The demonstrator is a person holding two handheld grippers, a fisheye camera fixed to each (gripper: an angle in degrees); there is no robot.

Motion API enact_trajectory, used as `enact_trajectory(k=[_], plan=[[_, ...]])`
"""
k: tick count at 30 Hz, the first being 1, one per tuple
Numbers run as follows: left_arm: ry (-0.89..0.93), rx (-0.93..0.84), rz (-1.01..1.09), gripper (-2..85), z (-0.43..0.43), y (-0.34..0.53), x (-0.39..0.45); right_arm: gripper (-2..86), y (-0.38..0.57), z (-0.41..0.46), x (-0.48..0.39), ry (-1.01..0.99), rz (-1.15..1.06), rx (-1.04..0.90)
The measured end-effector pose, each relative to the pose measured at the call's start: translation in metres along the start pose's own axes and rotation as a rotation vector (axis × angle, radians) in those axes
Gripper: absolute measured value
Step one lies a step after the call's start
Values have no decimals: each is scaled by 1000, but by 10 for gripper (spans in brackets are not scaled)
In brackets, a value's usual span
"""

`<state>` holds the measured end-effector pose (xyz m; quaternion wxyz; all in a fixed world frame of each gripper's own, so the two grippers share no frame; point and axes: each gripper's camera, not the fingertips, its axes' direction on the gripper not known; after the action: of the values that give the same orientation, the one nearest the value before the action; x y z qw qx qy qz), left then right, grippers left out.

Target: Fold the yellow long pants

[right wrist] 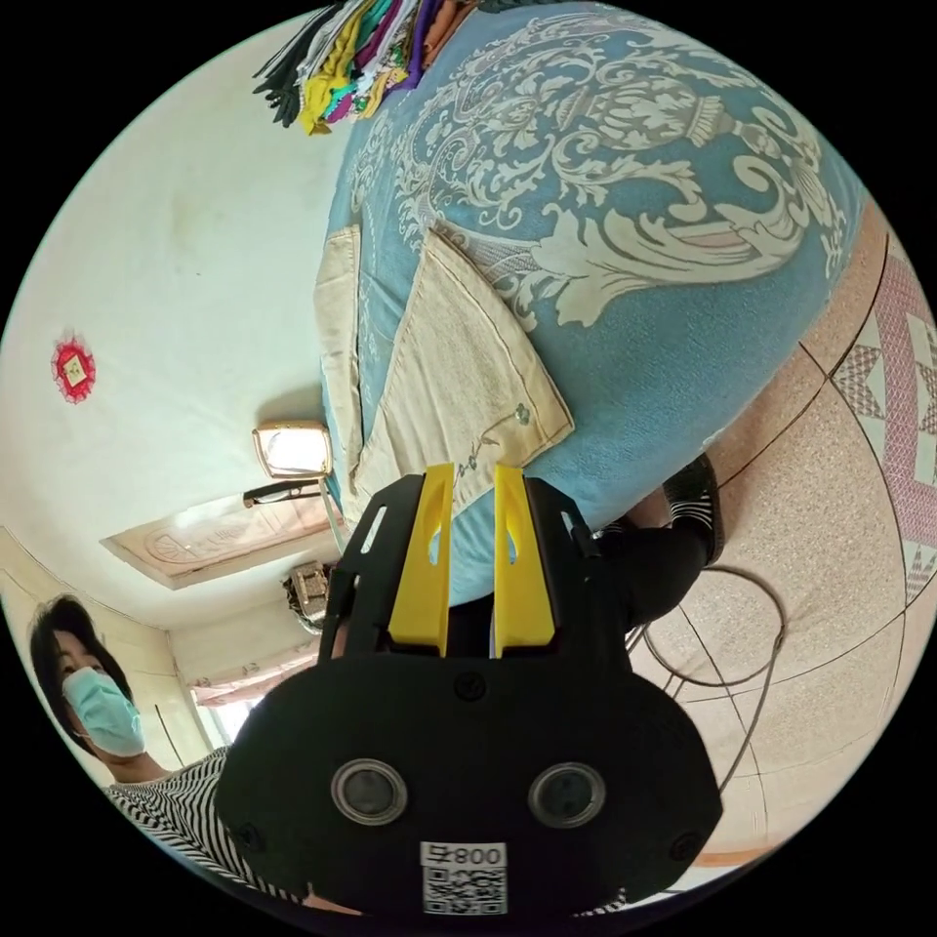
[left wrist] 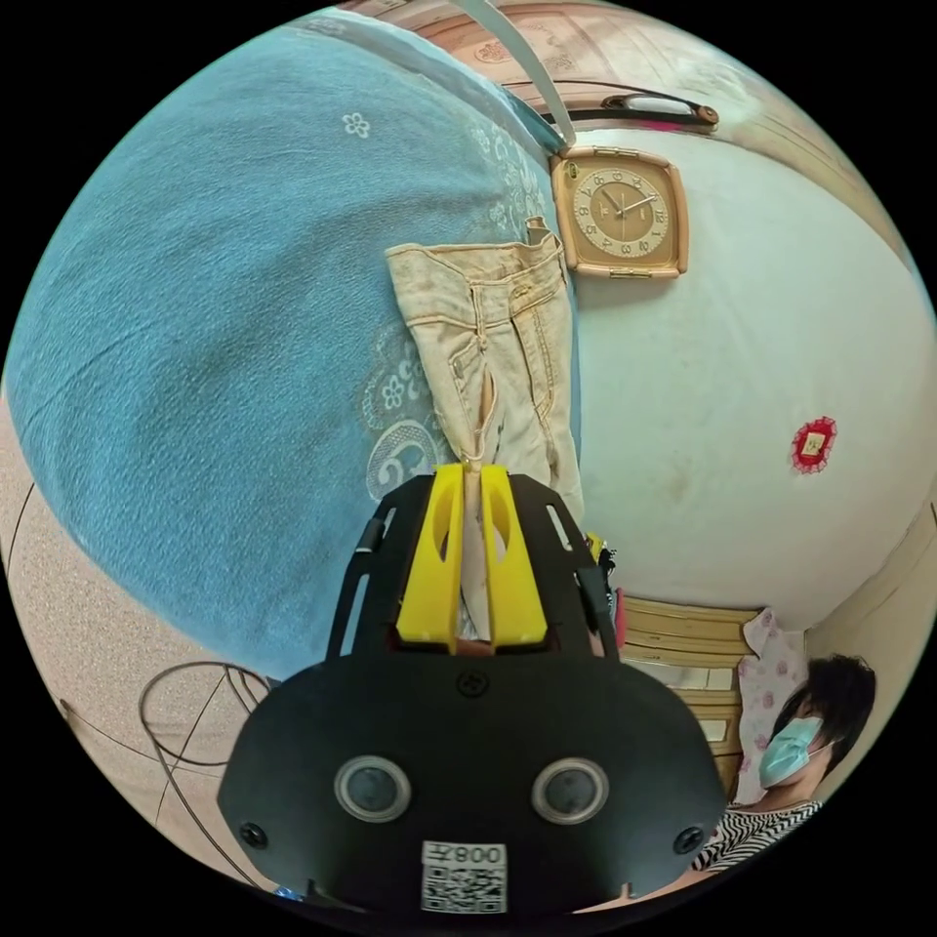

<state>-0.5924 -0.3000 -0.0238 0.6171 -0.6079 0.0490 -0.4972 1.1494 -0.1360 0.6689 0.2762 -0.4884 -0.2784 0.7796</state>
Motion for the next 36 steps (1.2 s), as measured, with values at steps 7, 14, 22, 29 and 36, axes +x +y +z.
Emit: enact_trajectory(k=[7, 14, 22, 29, 36], plan=[[23, -3, 6, 32, -5, 1, -5, 69, 20, -15, 15, -65, 104, 55], [26, -15, 19, 30, -3, 5, -14, 56, 17, -18, 5, -92, 116, 106], [25, -22, 84, 29, 2, 14, -11, 21, 22, -25, -16, -116, 76, 123], [35, -35, 144, 28, -2, 43, -20, 11, 27, -49, -61, -52, -61, 118], [13, -31, 67, 28, 21, 76, -64, 11, 41, -54, -63, -3, -50, 96]])
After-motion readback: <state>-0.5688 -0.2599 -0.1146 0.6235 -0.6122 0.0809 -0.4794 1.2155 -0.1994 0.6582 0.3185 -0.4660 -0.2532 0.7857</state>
